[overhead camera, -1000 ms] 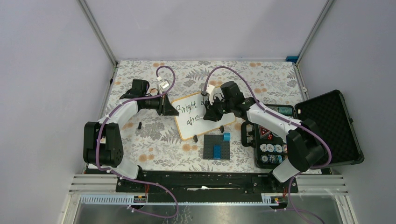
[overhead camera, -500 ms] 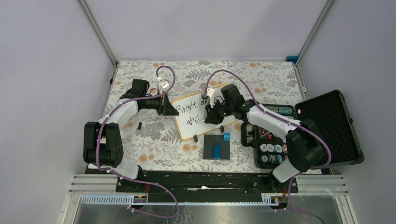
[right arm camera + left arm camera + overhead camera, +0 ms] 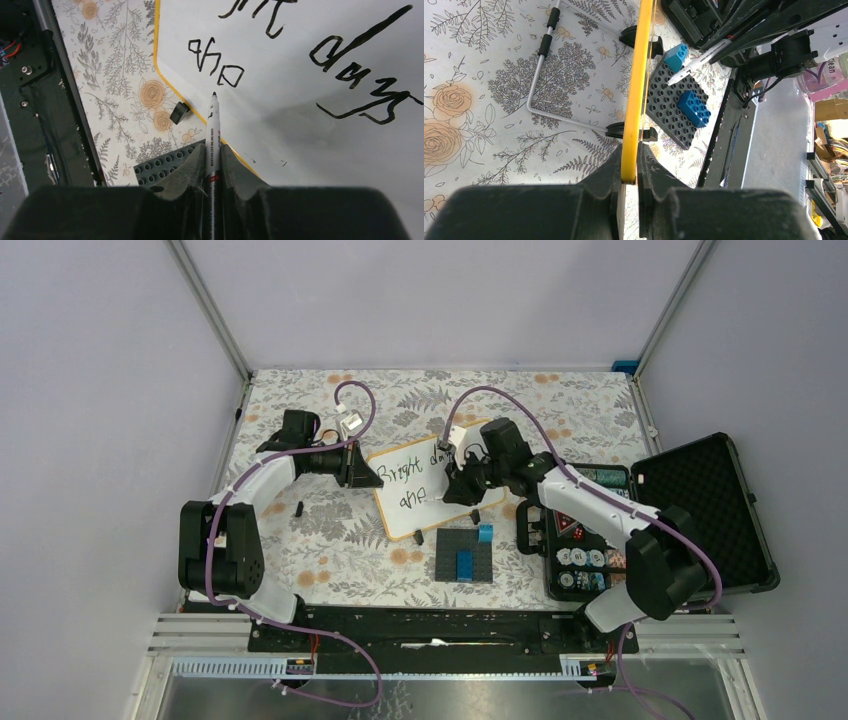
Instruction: Write a sentence on the whiteboard
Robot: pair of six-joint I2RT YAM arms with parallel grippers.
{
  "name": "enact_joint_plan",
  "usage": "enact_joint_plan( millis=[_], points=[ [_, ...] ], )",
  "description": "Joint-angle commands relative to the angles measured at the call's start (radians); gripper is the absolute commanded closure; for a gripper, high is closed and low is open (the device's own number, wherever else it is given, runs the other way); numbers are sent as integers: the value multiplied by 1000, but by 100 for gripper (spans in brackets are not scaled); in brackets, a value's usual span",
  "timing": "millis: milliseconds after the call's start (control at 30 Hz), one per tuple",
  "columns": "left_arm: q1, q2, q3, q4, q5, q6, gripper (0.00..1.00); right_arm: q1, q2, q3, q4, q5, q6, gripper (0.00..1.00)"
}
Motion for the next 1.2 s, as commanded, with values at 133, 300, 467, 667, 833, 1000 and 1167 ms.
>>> enact_joint_plan(
  millis=[133, 300, 467, 667, 833, 1000, 1167],
  points=[
    [-7, 10, 18, 18, -104, 80, 100, -55, -56, 8, -33, -44, -17, 100],
    [-6, 10, 16, 18, -105, 80, 100, -57, -49, 7, -15, -34, -14, 100],
    [-7, 7, 16, 19, -104, 81, 100, -57, -36, 7, 10, -1, -9, 100],
    [-7, 9, 18, 19, -102, 80, 100, -57, -22, 18, 24, 26, 1, 100],
    [-7, 10, 18, 18, -104, 80, 100, -57, -6, 30, 24, 31, 1, 100],
    [-7, 6, 15, 19, -105, 83, 100, -55, 6, 39, 35, 25, 9, 100],
    [-7, 6, 13, 18, -105, 85, 100, -54, 15, 52, 41, 20, 15, 100]
  ],
)
